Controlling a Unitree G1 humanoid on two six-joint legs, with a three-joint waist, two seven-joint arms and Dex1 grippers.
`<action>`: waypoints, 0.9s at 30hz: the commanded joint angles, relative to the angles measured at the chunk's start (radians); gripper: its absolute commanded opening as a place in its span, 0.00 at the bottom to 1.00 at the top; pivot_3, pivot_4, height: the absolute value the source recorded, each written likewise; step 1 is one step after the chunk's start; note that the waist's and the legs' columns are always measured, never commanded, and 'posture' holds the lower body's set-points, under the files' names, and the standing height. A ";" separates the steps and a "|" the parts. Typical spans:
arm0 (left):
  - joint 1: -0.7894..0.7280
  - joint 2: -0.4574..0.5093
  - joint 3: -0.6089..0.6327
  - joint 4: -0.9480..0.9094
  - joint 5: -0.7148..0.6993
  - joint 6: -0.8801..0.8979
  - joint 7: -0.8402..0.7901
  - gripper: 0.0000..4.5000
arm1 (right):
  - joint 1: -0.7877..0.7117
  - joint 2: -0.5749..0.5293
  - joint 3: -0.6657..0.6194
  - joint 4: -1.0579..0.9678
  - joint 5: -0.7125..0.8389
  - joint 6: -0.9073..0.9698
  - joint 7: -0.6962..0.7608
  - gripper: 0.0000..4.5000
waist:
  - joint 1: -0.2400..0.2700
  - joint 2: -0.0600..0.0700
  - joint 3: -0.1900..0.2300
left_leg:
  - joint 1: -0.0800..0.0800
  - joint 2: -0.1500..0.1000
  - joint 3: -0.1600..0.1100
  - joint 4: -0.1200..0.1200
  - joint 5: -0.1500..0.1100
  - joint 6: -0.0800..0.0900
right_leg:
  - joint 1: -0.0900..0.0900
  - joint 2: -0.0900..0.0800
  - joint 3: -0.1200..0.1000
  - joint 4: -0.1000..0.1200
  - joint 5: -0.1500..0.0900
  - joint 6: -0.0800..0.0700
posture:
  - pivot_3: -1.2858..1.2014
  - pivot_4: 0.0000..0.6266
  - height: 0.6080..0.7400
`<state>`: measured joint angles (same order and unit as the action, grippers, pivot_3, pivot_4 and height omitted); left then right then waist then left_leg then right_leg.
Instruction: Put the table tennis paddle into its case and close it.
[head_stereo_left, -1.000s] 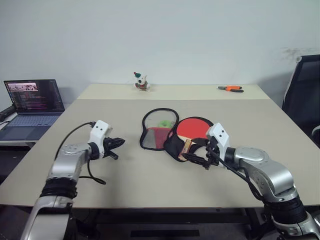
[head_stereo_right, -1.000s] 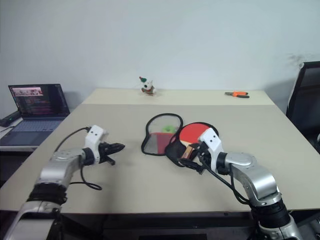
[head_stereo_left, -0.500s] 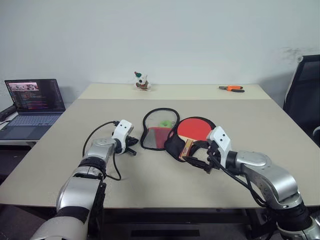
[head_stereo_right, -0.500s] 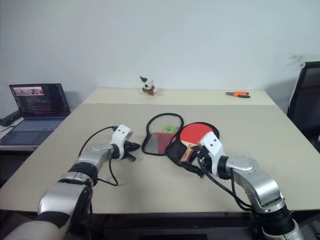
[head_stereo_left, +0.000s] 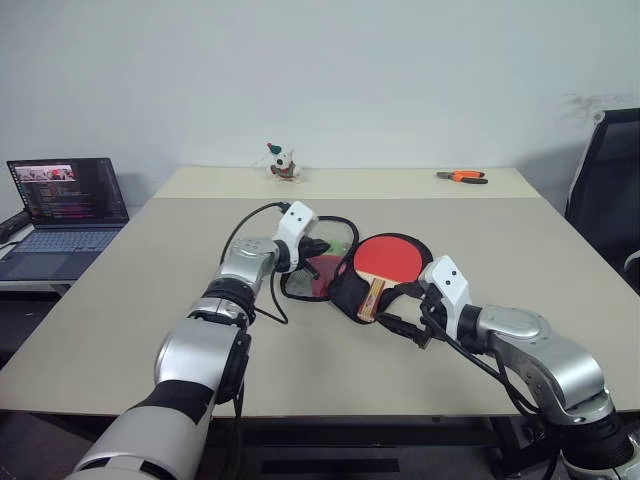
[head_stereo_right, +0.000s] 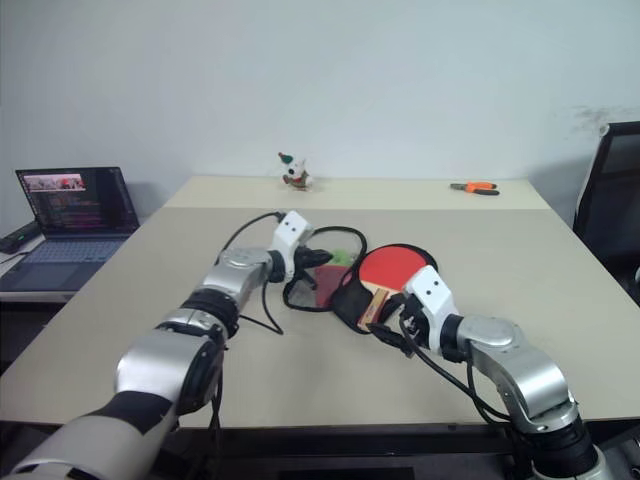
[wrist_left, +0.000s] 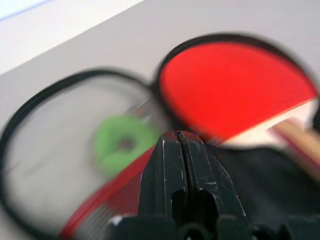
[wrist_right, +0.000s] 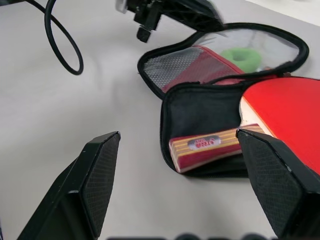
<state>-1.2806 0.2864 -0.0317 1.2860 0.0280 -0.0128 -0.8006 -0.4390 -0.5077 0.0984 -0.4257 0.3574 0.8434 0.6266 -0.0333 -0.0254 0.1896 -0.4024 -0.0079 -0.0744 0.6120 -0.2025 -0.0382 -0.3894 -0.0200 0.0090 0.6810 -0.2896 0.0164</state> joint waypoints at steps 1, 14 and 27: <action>-0.043 -0.016 0.016 -0.023 -0.007 -0.031 -0.038 0.01 | 0.005 -0.013 -0.032 -0.055 0.020 0.005 -0.011 0.91 | 0.000 0.000 0.000 | 0.000 0.000 0.000 0.000 0.000 0.000 | 0.000 0.000 0.000 0.000 0.000 0.000 | 0.52 0.24 1.00; 0.139 0.161 0.206 -0.129 -0.191 0.090 -0.218 0.01 | 0.025 -0.042 -0.038 -0.144 0.107 0.068 0.014 0.91 | -0.013 0.000 0.000 | 0.001 0.001 0.000 0.000 0.000 0.000 | 0.000 0.000 0.001 0.001 0.001 -0.002 | 0.52 0.24 1.00; 0.376 0.205 0.167 -0.320 -0.154 0.142 -0.104 0.01 | -0.043 -0.071 0.072 -0.120 -0.009 -0.047 0.005 0.91 | -0.002 0.000 0.000 | 0.001 0.001 -0.001 0.001 0.000 0.000 | 0.000 0.000 0.002 0.001 0.002 -0.004 | 0.52 0.24 1.00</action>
<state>-0.9031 0.4771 0.1622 1.0114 -0.1584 0.1655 -0.9201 -0.4612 -0.5708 0.1681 -0.5379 0.3608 0.8266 0.6281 -0.0352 -0.0255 0.1896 -0.4018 -0.0073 -0.0756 0.6130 -0.2025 -0.0383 -0.3890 -0.0201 0.0109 0.6819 -0.2873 0.0123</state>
